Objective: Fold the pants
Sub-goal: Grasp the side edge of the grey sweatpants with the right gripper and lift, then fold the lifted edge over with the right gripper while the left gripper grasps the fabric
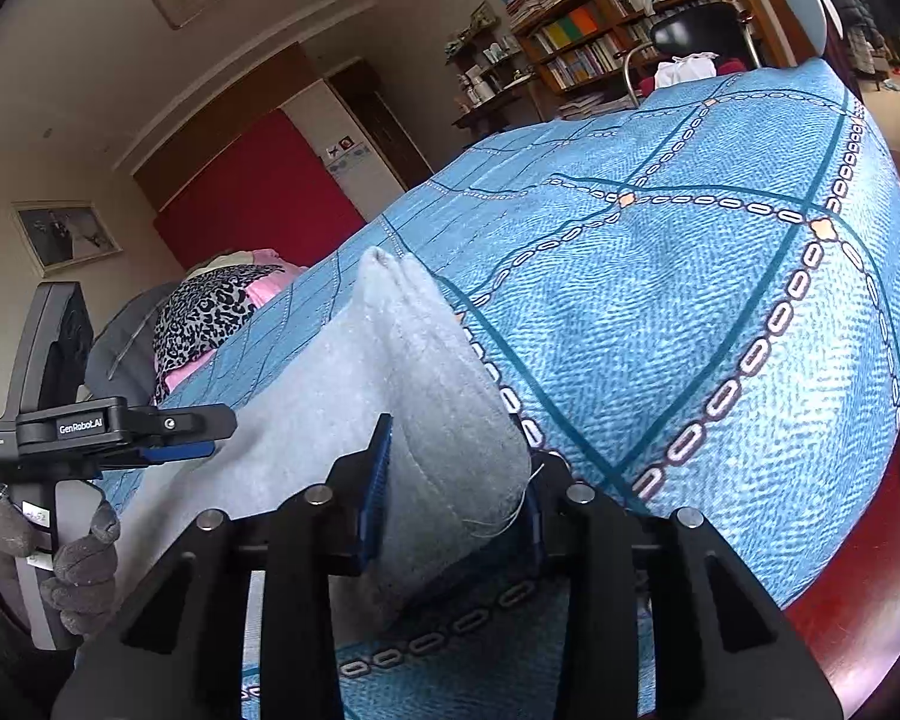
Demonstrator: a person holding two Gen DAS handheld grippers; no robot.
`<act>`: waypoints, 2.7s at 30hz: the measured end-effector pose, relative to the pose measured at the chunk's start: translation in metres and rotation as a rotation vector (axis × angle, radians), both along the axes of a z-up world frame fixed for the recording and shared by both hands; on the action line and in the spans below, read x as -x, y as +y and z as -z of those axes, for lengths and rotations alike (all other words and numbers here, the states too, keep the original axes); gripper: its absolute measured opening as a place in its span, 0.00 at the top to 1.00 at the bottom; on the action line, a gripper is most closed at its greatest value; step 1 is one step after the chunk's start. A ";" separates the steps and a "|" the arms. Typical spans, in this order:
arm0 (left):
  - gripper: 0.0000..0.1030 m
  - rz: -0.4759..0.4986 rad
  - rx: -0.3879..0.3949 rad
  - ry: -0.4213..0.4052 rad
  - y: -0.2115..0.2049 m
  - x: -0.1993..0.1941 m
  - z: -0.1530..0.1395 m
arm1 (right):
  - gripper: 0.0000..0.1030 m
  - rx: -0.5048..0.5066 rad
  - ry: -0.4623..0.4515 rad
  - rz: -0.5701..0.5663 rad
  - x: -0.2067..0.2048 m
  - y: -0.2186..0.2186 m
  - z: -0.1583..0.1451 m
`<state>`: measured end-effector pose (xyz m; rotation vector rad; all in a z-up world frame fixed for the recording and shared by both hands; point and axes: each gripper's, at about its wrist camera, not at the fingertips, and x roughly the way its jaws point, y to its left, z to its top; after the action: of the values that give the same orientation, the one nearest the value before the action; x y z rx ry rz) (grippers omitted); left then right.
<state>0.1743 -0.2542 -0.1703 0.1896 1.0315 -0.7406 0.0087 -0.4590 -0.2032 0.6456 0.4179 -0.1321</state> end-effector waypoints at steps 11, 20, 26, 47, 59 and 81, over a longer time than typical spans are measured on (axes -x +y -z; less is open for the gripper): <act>0.14 0.044 0.217 0.130 0.006 -0.002 -0.028 | 0.71 0.481 -0.140 -0.077 -0.005 0.106 -0.069; 0.12 0.037 0.332 0.172 0.029 -0.009 -0.046 | 0.72 0.629 -0.150 -0.209 -0.019 0.169 -0.069; 0.11 0.107 0.310 0.187 0.031 -0.001 -0.042 | 0.72 0.711 -0.138 -0.295 -0.028 0.203 -0.060; 0.12 0.072 0.214 0.232 0.041 -0.024 0.010 | 0.39 0.634 -0.161 -0.289 0.001 0.196 -0.055; 0.12 0.077 0.218 0.252 0.040 -0.025 0.008 | 0.28 0.808 -0.107 -0.389 -0.010 0.202 -0.034; 0.69 0.075 0.263 0.286 0.042 -0.023 -0.005 | 0.80 0.779 -0.149 -0.376 -0.033 0.212 -0.061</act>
<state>0.1977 -0.2118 -0.1650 -0.1085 1.1890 -0.9827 0.0421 -0.2468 -0.1425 -0.1940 0.3033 0.1124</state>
